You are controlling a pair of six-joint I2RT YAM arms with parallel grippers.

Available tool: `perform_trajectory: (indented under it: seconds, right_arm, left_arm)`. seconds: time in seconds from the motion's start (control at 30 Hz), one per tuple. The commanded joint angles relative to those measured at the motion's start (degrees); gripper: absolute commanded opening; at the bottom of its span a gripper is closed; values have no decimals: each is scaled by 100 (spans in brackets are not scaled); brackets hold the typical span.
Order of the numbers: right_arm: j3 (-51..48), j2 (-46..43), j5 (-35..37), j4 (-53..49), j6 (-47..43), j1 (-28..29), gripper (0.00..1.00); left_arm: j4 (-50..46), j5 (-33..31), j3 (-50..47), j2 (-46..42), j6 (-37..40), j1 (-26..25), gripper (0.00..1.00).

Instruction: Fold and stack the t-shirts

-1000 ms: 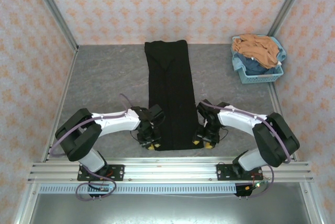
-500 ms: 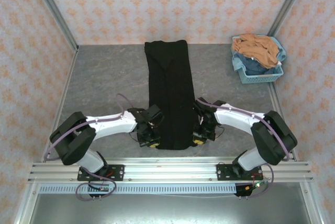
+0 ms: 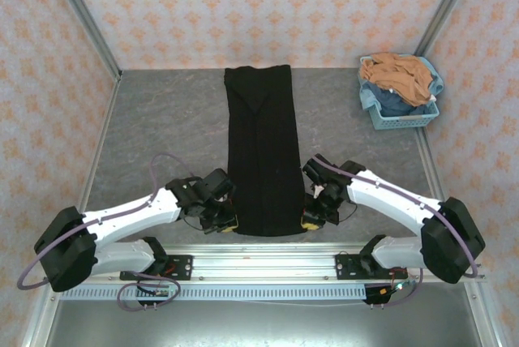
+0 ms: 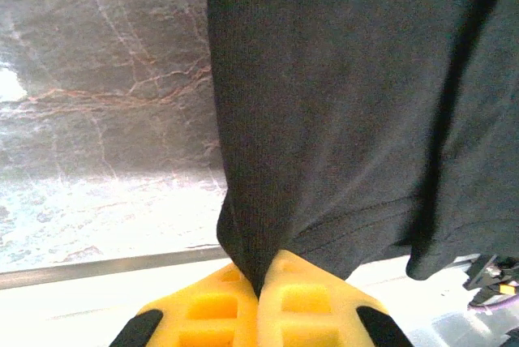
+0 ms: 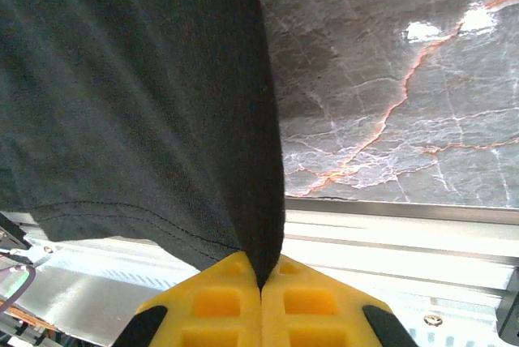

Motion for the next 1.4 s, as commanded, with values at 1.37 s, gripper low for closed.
perform_trajectory:
  seconds: [1.37]
  right_arm:
    - [5736,3652,1950,-690,-839,-1371,0]
  left_arm:
    - [-725,-1425,4031,2619,1230,2327,0]
